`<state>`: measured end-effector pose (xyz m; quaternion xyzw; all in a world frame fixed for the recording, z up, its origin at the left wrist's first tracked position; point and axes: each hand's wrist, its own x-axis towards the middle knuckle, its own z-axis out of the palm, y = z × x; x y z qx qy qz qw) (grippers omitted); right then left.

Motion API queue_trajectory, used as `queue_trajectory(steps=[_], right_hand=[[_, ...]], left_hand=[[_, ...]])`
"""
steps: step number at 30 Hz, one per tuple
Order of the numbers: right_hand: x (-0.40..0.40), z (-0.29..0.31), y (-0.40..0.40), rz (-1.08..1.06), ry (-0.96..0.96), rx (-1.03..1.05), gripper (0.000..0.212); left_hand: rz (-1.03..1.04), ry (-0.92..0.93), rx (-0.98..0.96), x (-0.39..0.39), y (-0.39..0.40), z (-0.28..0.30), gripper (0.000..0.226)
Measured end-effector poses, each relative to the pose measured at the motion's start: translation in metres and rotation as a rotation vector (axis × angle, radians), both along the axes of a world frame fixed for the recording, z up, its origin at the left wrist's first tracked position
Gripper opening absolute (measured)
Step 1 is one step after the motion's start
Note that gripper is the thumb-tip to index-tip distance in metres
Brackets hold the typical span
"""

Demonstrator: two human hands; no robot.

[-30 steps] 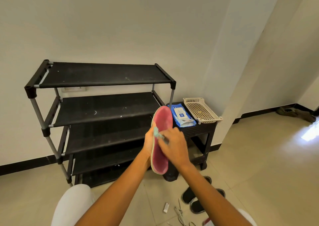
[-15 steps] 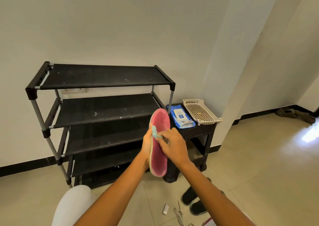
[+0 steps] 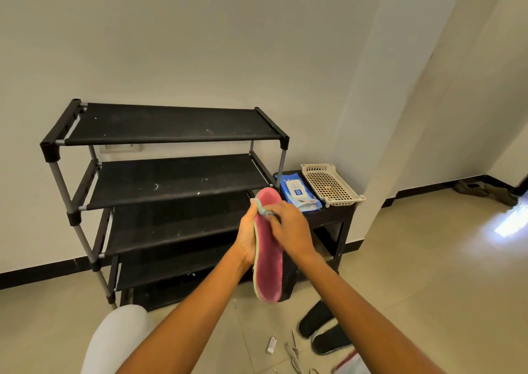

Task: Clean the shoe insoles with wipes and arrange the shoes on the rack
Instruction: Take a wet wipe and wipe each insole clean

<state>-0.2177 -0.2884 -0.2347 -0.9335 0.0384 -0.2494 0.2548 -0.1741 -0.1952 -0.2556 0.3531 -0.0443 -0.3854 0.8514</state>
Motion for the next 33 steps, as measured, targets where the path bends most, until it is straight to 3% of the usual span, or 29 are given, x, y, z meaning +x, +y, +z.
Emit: queue_trajectory(steps=[3,5,10,13,15,17,20,24,27,29,33], right_hand=[[-0.022,-0.01,0.012,0.171,-0.032,-0.047,0.013],[-0.024,-0.008,0.007,0.201,-0.053,-0.192,0.011],[0.01,0.016,-0.012,-0.159,-0.032,-0.183,0.02],[0.006,0.009,-0.002,-0.04,-0.059,-0.212,0.017],[-0.01,-0.003,0.009,0.064,-0.093,-0.123,0.013],[-0.028,-0.01,0.015,0.168,-0.026,-0.017,0.01],[-0.034,-0.005,0.009,0.301,0.114,-0.031,0.009],[0.0,0.011,-0.01,-0.014,-0.03,0.139,0.017],[0.02,0.015,-0.016,-0.148,0.06,-0.019,0.021],[0.015,0.013,-0.007,-0.104,0.077,-0.096,0.02],[-0.021,0.001,0.024,0.195,0.082,-0.035,0.021]], left_hand=[[0.045,-0.004,0.066,0.015,0.009,-0.013,0.07],[0.03,-0.013,0.077,0.014,0.01,-0.018,0.068],[0.004,0.014,-0.029,-0.001,-0.004,-0.01,0.059],[0.01,-0.073,0.013,0.01,0.0,-0.002,0.057],[0.057,-0.076,0.013,0.022,0.006,-0.005,0.061],[0.075,-0.02,0.01,0.029,0.01,-0.014,0.069],[0.098,0.032,0.029,0.026,0.011,-0.019,0.072],[0.108,-0.027,0.033,0.02,0.003,-0.02,0.063],[0.062,-0.013,0.002,0.013,0.002,-0.013,0.059],[0.031,-0.033,0.03,0.015,0.005,-0.011,0.059],[0.059,-0.012,0.039,0.029,0.013,-0.017,0.071]])
